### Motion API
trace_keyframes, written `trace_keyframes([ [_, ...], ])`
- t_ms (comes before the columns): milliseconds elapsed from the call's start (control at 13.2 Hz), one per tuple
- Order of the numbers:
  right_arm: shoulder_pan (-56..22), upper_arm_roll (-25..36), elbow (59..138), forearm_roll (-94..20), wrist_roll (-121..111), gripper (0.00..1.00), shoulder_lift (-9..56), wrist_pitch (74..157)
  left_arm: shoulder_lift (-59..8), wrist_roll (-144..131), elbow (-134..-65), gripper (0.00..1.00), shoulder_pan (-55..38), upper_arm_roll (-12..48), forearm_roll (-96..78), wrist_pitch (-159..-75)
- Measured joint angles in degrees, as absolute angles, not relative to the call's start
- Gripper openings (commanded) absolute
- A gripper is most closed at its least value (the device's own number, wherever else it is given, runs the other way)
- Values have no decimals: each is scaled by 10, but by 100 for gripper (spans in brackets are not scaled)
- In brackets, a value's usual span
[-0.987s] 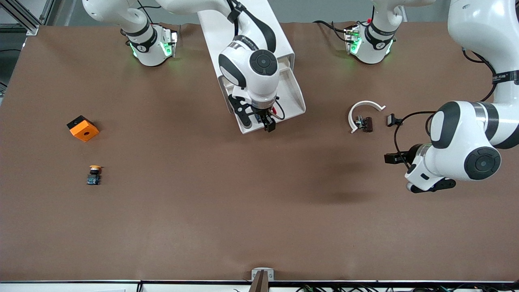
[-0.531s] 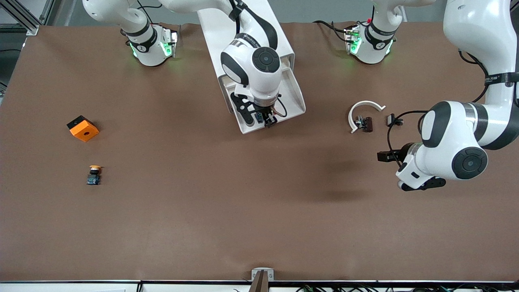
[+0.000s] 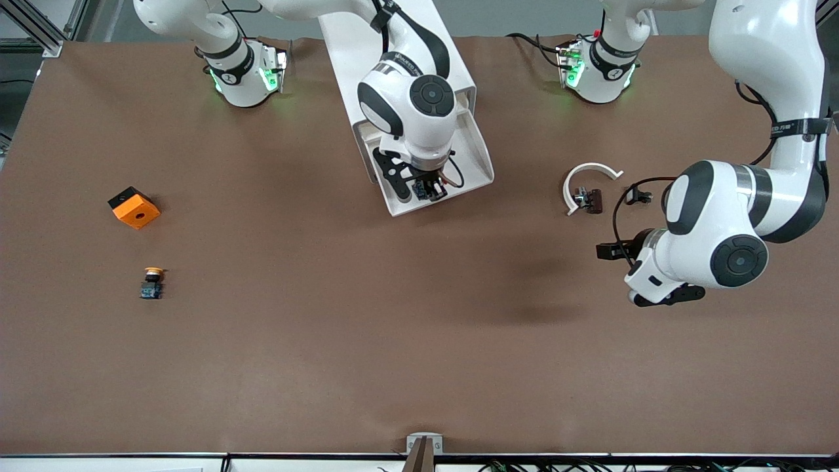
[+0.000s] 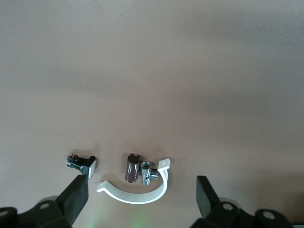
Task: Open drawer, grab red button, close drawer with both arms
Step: 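Lift the red-capped button out of the drawer with the right gripper, then carry the button toward the orange block while the left gripper pushes the drawer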
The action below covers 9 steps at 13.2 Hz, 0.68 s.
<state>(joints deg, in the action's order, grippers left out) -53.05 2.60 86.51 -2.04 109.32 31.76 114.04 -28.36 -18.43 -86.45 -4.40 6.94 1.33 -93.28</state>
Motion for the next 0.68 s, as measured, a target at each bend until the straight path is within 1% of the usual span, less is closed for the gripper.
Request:
trace_keyframes([
  [228, -530, 29, 851, -21, 1093, 0, 317, 1108, -284, -226, -870, 100, -45, 96, -7, -948],
  [380, -520, 32, 821, -22, 1085, 0, 315, 1069, -285, -270, -879, 100, -51, 119, -15, -972],
  [531, -491, 34, 774, -41, 1062, 0, 310, 1018, -291, -319, -887, 100, -73, 133, -16, -1003],
  [683, -445, 36, 736, -65, 1015, 0, 295, 980, -301, -375, -892, 100, -111, 136, -17, -1036],
])
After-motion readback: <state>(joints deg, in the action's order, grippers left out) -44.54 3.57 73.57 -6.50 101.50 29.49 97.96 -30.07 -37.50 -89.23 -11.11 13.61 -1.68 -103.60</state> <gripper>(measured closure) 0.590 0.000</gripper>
